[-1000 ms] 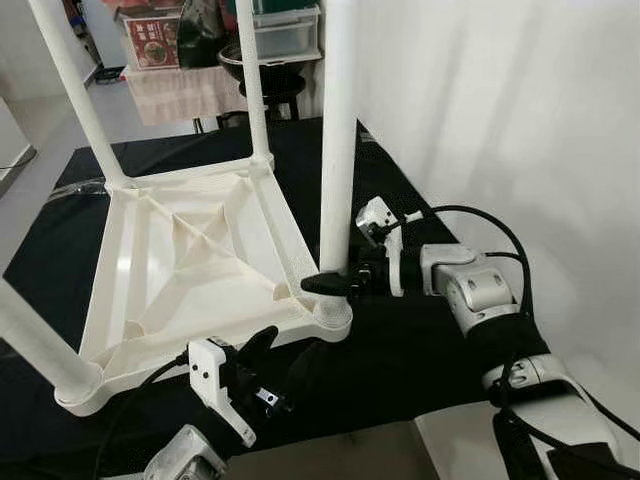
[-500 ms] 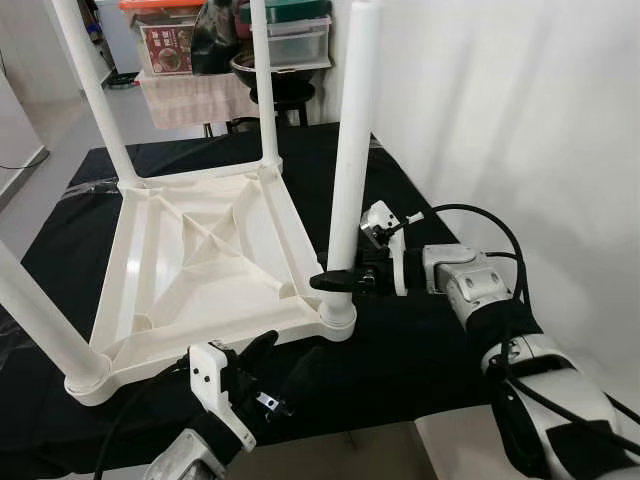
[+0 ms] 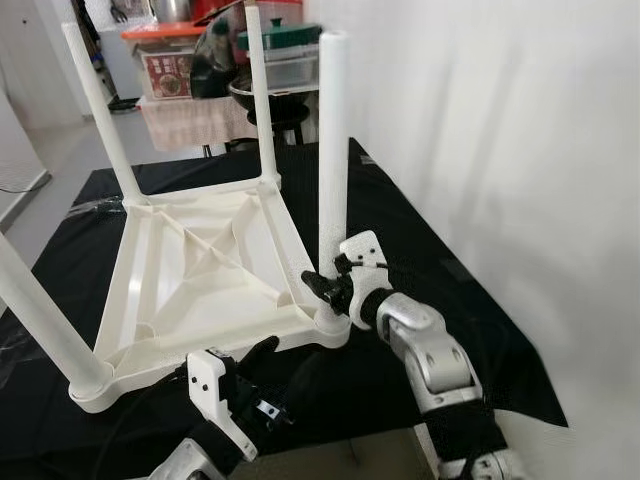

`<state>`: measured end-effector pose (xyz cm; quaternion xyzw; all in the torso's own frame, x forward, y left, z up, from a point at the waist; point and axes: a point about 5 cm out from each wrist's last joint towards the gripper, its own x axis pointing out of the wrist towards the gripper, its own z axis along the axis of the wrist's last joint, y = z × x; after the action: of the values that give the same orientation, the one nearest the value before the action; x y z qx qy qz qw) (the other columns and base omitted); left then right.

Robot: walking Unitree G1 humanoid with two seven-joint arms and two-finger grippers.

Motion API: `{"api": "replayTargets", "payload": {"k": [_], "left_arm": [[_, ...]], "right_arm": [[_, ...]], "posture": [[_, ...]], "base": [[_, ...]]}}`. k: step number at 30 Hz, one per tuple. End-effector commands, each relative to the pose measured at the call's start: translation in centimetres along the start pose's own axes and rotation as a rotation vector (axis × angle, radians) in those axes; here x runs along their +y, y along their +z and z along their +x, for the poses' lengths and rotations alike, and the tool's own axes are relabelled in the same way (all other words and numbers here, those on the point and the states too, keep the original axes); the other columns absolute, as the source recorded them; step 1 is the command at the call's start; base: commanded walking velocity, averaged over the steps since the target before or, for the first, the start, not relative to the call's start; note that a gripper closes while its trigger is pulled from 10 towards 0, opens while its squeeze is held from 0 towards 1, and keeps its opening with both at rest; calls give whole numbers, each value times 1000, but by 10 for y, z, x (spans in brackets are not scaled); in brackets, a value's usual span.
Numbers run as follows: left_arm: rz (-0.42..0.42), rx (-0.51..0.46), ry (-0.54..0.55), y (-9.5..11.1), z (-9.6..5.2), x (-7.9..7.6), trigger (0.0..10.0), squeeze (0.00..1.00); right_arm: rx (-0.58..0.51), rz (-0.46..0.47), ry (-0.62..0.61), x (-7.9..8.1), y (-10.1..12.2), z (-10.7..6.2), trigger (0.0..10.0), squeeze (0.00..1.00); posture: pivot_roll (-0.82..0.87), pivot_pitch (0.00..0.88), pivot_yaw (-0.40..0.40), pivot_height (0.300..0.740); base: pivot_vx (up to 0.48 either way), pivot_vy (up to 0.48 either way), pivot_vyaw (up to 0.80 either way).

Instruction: Building children table

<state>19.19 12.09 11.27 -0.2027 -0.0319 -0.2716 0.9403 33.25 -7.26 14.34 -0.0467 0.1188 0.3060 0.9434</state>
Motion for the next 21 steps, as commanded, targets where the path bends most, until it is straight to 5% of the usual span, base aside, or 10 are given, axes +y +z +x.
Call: {"api": "replayTargets", "payload": {"k": [1,2,6,10,11,21], "left_arm": [[3,1,18,1,-2,2,10000,0],[2,1,18,1,-2,2,10000,0],[0,4,15,0,-1,2,10000,0],[-1,5,13,0,1,2,10000,0],[0,5,14,-1,1,3,10000,0],[7,3,21,-2,4,6,10000,0]], "right_arm": [[90,57,15,-9,-21,3,10000,827],[66,53,33,-7,-14,3,10000,1000],[5,57,139,-6,5,4,10000,1000],[-47,28,251,-21,23,10,10000,1000],[-61,11,305,-27,28,12,10000,0],[3,-120,450,-33,31,20,10000,0]], "posture": [[6,0,-5,740],[9,0,-5,740],[7,0,-3,740],[18,0,-4,740],[24,0,-9,740],[43,0,-18,740]], "base": [[0,0,0],[0,0,0],[0,0,0],[0,0,0],[0,0,0],[0,0,0]]}}
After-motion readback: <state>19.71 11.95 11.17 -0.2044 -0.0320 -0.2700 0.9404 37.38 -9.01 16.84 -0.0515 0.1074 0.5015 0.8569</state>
